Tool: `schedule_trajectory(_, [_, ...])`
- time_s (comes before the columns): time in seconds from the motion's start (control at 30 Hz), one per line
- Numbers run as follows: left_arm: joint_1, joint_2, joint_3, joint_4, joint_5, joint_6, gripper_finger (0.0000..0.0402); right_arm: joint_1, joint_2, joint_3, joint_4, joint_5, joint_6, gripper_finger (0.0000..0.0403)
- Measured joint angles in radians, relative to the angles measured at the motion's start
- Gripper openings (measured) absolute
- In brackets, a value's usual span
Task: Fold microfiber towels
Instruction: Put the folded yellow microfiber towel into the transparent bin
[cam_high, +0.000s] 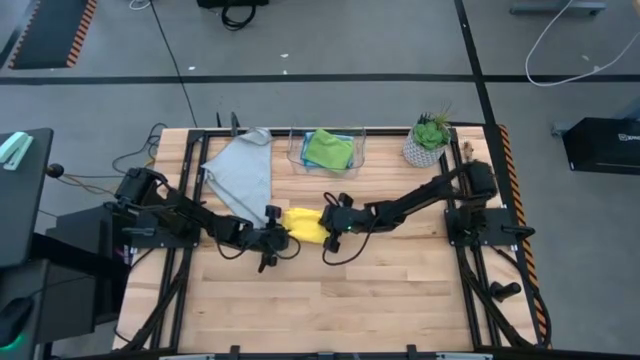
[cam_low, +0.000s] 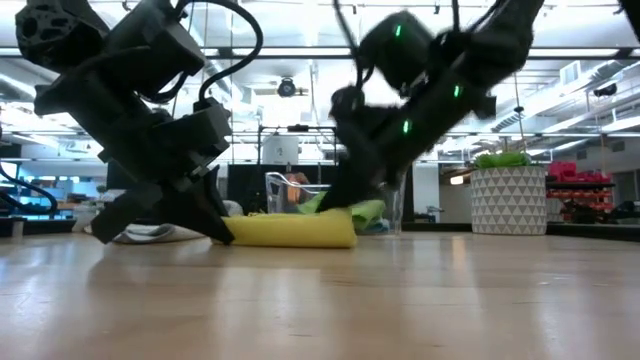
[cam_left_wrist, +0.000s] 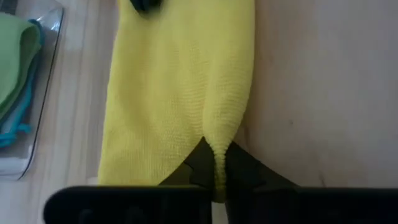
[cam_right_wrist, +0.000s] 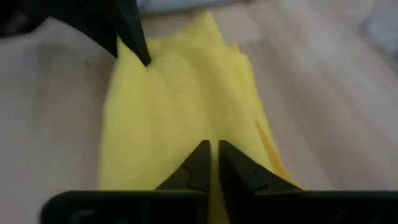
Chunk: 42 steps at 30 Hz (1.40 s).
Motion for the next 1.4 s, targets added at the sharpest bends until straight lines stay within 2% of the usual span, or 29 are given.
schedule_trajectory(0.17, [0.0, 0.0, -0.001, 0.02, -0.001, -0.037, 0.0023, 0.016, -0.169, 0.0, -0.117, 0.007, -0.012, 0.0115])
schedule_trajectory(0.27, [0.003, 0.0, 0.018, 0.02, 0.002, -0.084, 0.0014, 0.066, -0.213, 0.006, -0.117, 0.006, -0.08, 0.017])
schedule_trajectory(0.43, [0.024, 0.0, 0.064, 0.025, 0.004, -0.113, 0.0021, 0.135, -0.135, 0.101, -0.215, 0.063, -0.137, 0.0232])
schedule_trajectory(0.57, [0.042, 0.0, 0.087, 0.027, 0.029, -0.114, 0.0014, 0.153, -0.04, 0.219, -0.4, 0.166, -0.149, 0.026])
schedule_trajectory(0.63, [0.049, 0.0, 0.095, 0.026, 0.035, -0.122, 0.0014, 0.15, -0.004, 0.269, -0.452, 0.178, -0.155, 0.0269])
schedule_trajectory(0.77, [0.056, -0.001, 0.102, 0.027, 0.035, -0.132, 0.0018, 0.141, 0.05, 0.342, -0.525, 0.183, -0.224, 0.0274])
schedule_trajectory(0.9, [0.057, -0.001, 0.103, 0.027, 0.035, -0.133, 0.0022, 0.135, 0.094, 0.386, -0.56, 0.183, -0.288, 0.0255])
schedule_trajectory(1.0, [0.056, -0.001, 0.103, 0.027, 0.036, -0.133, 0.0014, 0.119, 0.114, 0.392, -0.573, 0.182, -0.294, 0.0231])
schedule_trajectory(1.17, [0.056, -0.001, 0.103, 0.028, 0.035, -0.135, 0.0022, 0.094, 0.14, 0.393, -0.576, 0.185, -0.308, 0.0194])
schedule_trajectory(1.4, [0.065, -0.001, 0.103, 0.042, 0.035, -0.14, 0.0014, 0.074, 0.152, 0.393, -0.578, 0.182, -0.322, 0.0183])
